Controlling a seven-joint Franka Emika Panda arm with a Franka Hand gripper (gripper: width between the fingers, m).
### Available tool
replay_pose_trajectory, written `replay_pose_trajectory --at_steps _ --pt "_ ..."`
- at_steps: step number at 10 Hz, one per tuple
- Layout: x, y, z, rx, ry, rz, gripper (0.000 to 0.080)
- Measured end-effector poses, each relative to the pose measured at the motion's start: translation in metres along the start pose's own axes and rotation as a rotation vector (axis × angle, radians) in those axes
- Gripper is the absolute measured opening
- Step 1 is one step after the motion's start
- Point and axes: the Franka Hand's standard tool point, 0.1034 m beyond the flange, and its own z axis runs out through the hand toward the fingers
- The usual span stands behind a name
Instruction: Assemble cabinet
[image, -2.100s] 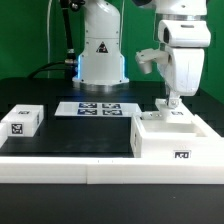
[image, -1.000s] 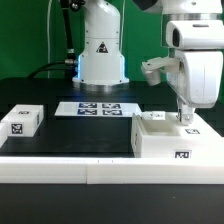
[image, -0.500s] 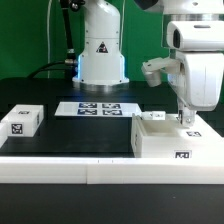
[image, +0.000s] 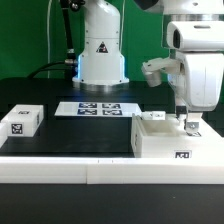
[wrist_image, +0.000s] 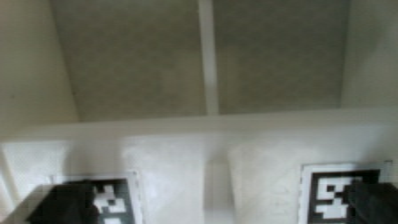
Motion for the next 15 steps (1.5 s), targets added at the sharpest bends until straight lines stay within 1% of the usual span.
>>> replay_pose_trajectory --at_steps 1,2,3,4,6,7,8,9,10,11,12,15 --pt "0.0 0.0 0.0 0.0 0.0 0.0 0.0763" --pt "0.0 0.0 -0.001 -0.001 0.0 0.0 0.0792" --pt "-0.001 -0.003 -0.006 -0.005 -0.003 0.003 0.0792" --pt "-0.002 -0.01 -0.015 -0.009 -0.009 0.009 0.0798" --pt "-0.003 -0.027 -0.031 -0.013 -0.022 0.019 0.0797" --pt "-0.006 -0.042 -0.037 -0.011 -0.03 0.02 0.0797" --pt "-0.01 -0.061 -0.039 -0.001 -0.041 0.014 0.0797" --pt "-0.015 -0.077 -0.038 0.012 -0.049 0.004 0.0797" --pt "-0.022 -0.095 -0.033 0.009 -0.047 0.007 0.0797" --pt "-0.026 -0.108 -0.028 0.023 -0.049 0.018 0.0797" --pt "-0.025 -0.105 -0.028 0.021 -0.049 0.018 0.0797" --pt "-0.026 -0.106 -0.027 0.023 -0.049 0.019 0.0797"
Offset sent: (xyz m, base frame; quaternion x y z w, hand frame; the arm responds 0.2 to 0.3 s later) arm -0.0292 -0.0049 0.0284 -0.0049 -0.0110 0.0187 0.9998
